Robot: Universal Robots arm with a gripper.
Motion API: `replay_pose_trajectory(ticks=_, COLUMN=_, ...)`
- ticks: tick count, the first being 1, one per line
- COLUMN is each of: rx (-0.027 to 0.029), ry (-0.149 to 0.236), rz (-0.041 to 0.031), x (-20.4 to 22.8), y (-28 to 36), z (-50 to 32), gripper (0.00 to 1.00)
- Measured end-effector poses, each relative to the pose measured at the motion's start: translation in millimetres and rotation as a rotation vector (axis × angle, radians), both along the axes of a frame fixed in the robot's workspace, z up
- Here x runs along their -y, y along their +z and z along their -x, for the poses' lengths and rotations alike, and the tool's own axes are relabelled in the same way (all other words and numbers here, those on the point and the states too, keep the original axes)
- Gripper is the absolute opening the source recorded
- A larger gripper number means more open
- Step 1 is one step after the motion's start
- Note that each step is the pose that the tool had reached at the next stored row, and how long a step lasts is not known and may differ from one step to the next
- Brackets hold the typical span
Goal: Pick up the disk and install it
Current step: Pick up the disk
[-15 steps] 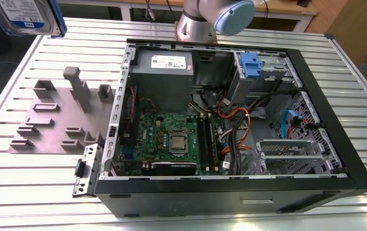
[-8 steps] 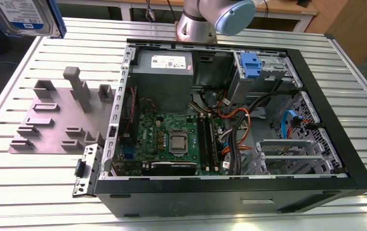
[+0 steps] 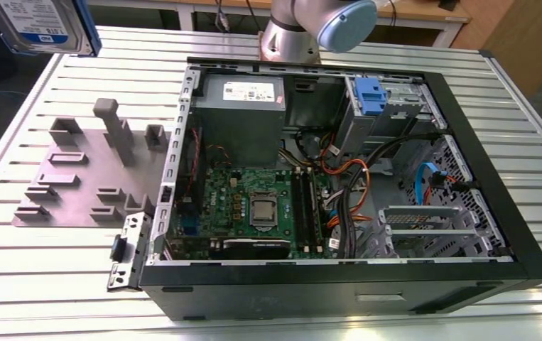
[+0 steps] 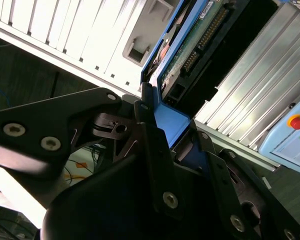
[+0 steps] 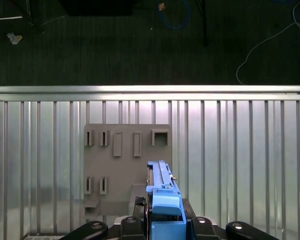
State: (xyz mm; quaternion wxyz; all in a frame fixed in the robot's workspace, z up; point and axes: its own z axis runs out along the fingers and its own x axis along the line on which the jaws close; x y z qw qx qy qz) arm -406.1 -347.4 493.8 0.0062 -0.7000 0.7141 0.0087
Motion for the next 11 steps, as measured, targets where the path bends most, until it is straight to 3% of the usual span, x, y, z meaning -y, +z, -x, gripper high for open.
replay_pose_trajectory(ticks=11, rx=-0.0001, ry=0.0, rz=0.0, x=0.0, y=0.0, z=-3.1, gripper=0.36)
